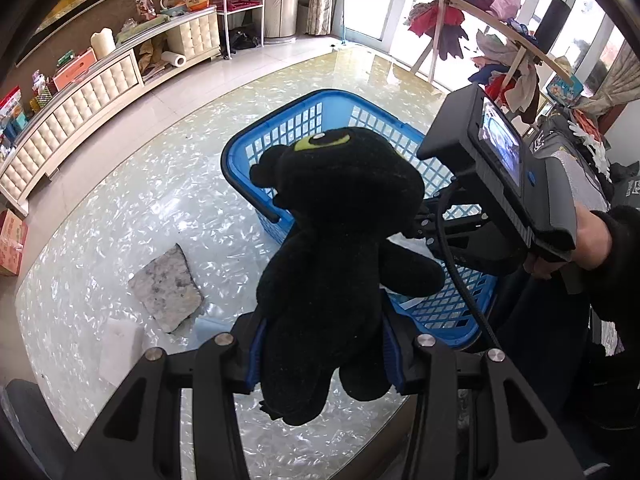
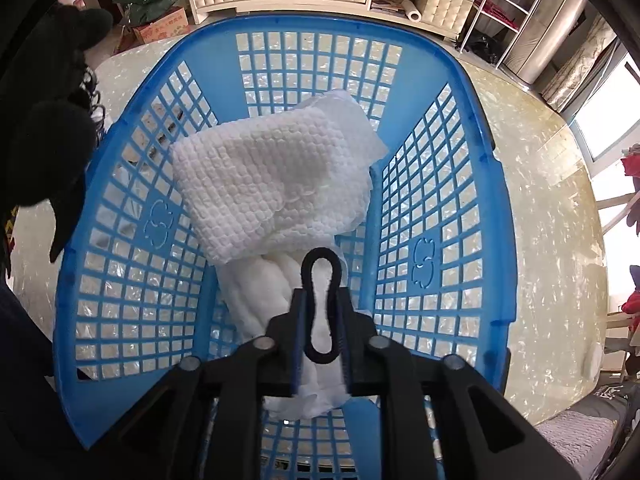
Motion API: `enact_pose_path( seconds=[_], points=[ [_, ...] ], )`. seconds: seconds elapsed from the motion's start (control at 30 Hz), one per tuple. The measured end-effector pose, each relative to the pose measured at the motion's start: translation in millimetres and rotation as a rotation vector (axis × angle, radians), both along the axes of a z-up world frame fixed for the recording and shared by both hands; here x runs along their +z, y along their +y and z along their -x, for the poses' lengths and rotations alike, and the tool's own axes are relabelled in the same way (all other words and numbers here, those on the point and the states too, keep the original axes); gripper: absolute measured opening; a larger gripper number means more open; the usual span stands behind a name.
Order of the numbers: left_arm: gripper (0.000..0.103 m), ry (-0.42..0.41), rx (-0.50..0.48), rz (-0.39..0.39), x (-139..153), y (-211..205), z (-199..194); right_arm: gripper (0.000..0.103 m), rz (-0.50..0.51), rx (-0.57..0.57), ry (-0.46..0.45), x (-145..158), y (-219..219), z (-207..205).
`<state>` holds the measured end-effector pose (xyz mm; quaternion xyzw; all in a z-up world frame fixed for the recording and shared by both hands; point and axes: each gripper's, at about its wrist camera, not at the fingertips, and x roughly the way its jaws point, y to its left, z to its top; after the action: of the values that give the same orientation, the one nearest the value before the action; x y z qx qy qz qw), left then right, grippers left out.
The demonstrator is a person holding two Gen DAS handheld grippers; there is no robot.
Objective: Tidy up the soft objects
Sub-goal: 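Carry the plush toy toward the blue basket with the left tool while the right tool lowers the ring inside, then open the right tool to release the ring and withdraw it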
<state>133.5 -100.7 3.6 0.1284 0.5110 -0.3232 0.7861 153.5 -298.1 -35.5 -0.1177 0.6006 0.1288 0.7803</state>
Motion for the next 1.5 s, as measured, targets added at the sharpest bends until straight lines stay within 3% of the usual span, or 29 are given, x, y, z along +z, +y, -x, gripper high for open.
enact_pose_path(
  seconds=[0.23, 0.3, 0.37, 0.8, 1.1, 1.5],
  points=[
    [0.044, -0.005, -0.003, 0.001, 1, -1, 3, 0.053, 0.002, 0.007, -0.018, 2, 12, 11],
    [0.044, -0.007, 0.0, 0.0, 3, -2, 4, 0.073, 0.004, 0.012, -0.038, 7, 16, 14],
    [0.044, -0.009, 0.004, -0.001, 4, -1, 5, 0.086, 0.015, 0.016, -0.071, 13, 20, 19],
    [0.044, -0.053, -0.007, -0.004, 21, -7, 19, 0.1, -0.024, -0.021, -0.148, 52, -9, 43],
    [0.044, -0.079, -0.032, -0.011, 28, -31, 28, 0.101, -0.038, -0.062, -0.211, 72, -40, 63],
    [0.045, -0.075, -0.067, -0.039, 23, -65, 29, 0.101, -0.097, -0.103, -0.255, 73, -61, 73]
  ],
)
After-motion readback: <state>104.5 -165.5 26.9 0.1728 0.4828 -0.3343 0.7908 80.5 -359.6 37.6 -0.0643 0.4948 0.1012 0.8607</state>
